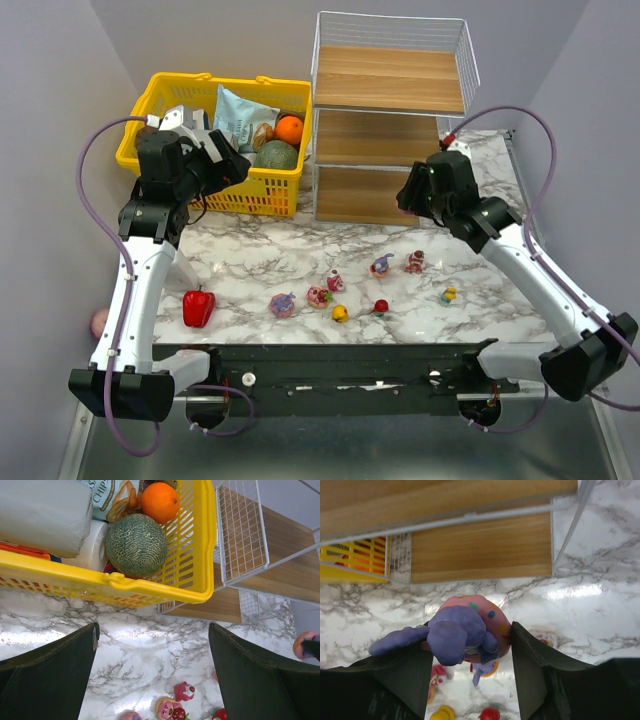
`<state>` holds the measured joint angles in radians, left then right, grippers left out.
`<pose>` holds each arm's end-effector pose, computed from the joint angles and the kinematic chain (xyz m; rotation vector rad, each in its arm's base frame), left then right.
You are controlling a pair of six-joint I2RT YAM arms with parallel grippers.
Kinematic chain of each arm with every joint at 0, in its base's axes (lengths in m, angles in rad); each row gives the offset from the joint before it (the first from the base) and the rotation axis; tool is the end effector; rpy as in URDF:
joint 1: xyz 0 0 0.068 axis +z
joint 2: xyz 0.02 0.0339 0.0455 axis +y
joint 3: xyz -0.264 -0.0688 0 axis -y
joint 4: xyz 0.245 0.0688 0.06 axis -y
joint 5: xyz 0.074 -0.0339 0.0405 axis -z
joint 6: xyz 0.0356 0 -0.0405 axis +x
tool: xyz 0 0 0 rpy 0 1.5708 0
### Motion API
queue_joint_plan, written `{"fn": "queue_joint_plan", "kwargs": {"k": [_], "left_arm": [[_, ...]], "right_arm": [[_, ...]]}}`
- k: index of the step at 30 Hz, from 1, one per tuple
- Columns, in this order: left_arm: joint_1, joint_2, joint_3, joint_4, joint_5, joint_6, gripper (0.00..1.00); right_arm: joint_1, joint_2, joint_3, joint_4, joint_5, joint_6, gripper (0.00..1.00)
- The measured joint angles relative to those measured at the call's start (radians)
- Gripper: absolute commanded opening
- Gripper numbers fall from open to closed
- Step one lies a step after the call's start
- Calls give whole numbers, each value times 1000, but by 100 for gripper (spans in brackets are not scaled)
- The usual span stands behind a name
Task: Place and organize the plastic toys onto the shelf
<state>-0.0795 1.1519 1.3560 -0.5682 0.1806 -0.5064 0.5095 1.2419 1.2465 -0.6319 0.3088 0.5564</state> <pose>0.2410 -0.0256 0.4243 -0.2967 1.9479 -0.5618 0.2382 0.1207 0.3611 0.2231 2.1654 0.2716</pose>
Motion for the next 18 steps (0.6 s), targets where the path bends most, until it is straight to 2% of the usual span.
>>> {"fn": "queue_joint_plan", "kwargs": {"k": [9,18], "left_arm": [[0,0,0,3,16,-14,99],[0,-4,0,3,19,-16,99]], "right_arm": [[0,138,145,111,122,-95,31],[-5,187,162,199,175,-161,34]]}}
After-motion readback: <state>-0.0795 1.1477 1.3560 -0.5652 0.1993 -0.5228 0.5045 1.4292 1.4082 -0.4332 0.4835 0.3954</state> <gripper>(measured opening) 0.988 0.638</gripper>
